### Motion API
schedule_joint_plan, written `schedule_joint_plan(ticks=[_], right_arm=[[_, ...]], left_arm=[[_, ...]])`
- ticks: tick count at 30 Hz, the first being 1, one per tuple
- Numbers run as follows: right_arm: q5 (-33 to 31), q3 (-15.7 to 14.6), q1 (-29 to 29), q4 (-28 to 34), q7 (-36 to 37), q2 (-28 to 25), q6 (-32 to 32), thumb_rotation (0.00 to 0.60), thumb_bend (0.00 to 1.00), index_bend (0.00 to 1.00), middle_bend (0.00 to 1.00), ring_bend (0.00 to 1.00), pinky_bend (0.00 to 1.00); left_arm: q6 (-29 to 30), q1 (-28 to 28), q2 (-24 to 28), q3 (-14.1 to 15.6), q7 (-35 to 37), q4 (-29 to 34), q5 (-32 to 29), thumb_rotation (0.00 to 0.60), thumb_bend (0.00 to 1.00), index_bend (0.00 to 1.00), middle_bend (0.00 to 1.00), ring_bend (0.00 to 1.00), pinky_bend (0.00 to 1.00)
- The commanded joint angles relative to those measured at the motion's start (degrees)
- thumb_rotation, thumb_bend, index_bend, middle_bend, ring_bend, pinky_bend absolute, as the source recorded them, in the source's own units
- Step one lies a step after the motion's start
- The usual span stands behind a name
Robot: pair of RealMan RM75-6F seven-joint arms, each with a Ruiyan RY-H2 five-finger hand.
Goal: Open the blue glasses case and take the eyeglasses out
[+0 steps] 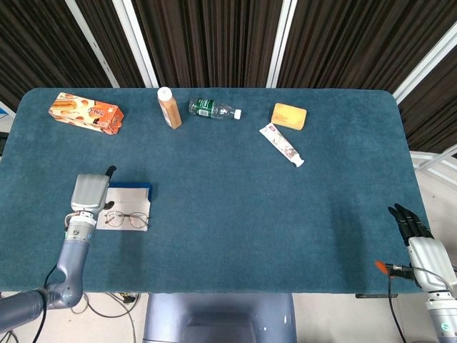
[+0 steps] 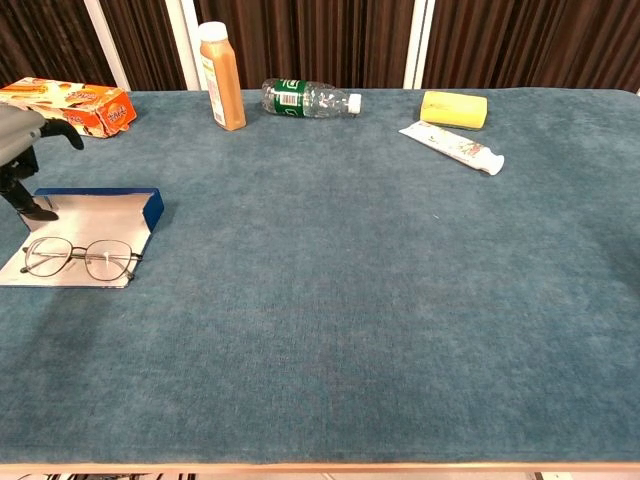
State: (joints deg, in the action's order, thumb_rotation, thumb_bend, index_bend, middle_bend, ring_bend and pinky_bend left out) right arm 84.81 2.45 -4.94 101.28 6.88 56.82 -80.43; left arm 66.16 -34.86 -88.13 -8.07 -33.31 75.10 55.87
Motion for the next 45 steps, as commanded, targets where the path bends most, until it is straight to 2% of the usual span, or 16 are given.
schedule_joint_plan(ticks=[1,6,13,23,45], right_arm=[[0.00,0.00,0.00,0.00,-0.02,0.00,0.00,0.600,0.16,0.00,0.00,0.00,0.19],[0.02,-0.01,-0.02,0.01,-0.04,-0.01,0.05,0.600,0.16,0.00,0.00,0.00,0.19],[0.12,-0.03,0.00,0.04,0.03,-0.05,-0.01,0.600,0.16,0.00,0.00,0.00,0.19],[0.14,-0.01,0.01,-0.01,0.18,-0.09,-0.05,0.600,0.16,0.00,0.00,0.00,0.19],[0.25,-0.04,0.03,0.02,0.18,-0.09,-0.11,0.600,0.16,0.00,0.00,0.00,0.19]], left_arm=[[0.26,0.86,1.74,-0.82,1.38,3.73,-0.30,0.600,0.10,0.23,0.96,0.88,0.98],[0.08,2.20,6.32,-0.60,2.36,13.17,-0.36,0.600,0.21,0.40,0.99,0.90,0.98],[-0.88,2.92,9.04,1.20,0.71,19.97,-1.73,0.600,0.29,0.47,1.00,0.93,1.00],[-1.57,2.80,7.23,2.85,-1.17,19.48,-3.60,0.600,0.32,0.49,1.00,0.94,1.00],[-2.46,1.90,3.13,2.01,-0.96,14.80,-7.14,0.600,0.35,0.50,1.00,0.94,1.00]])
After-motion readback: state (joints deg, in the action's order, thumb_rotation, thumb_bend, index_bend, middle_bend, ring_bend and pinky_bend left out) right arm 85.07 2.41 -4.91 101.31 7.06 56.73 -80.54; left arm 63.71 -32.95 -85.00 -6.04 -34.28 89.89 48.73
